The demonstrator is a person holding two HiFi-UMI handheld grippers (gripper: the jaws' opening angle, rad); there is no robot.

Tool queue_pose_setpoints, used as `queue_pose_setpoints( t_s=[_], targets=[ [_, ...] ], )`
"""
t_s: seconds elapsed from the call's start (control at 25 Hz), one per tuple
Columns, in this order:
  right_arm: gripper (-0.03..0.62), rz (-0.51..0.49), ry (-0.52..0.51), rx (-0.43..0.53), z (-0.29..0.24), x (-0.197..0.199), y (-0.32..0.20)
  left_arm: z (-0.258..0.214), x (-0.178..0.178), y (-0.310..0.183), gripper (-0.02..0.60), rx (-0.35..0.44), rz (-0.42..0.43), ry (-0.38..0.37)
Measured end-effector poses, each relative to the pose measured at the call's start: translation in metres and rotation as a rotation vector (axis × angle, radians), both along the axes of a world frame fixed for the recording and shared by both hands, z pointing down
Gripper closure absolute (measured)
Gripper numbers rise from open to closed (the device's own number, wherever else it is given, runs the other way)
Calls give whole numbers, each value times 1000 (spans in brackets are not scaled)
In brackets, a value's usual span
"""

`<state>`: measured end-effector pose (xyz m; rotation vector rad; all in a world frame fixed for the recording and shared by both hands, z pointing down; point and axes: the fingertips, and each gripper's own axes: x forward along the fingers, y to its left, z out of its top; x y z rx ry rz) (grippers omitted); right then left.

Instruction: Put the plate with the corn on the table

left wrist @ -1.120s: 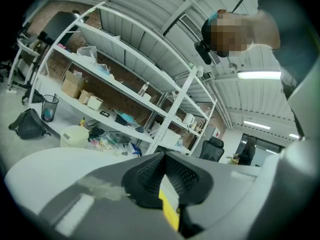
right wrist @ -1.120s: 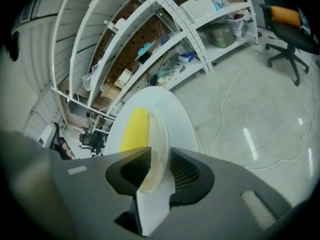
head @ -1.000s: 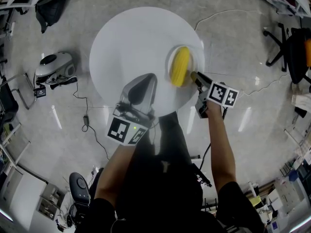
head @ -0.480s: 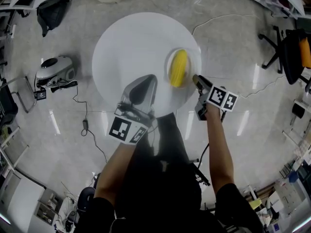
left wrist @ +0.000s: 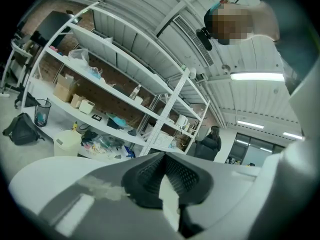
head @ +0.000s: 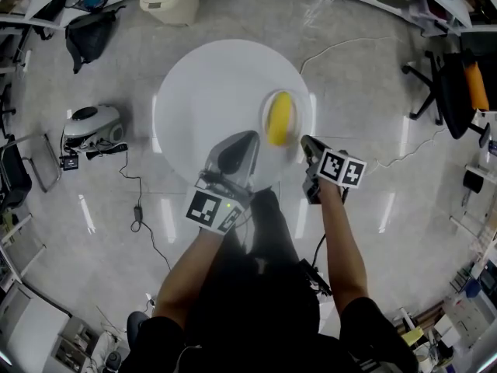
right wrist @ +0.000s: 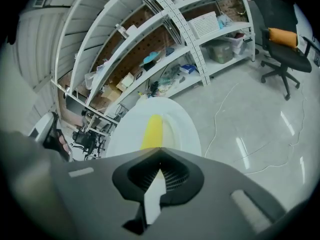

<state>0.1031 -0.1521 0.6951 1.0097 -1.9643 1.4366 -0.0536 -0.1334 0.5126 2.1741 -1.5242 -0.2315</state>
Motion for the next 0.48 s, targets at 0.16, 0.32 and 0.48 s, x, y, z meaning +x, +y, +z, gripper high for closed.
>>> queue_pose_setpoints(
  t_s=[0.16,0.32,0.48],
  targets=[
    [585,1,-7,6,-11,-5,7,-18,4,-2,577,22,-14,6],
    [585,12,-19,38,-29,-11,10,-30,3,1,577,38,-16,4],
    [585,29,-30,84,-57,-16,16,-46,8,11,577,43,-8,-2]
  ],
)
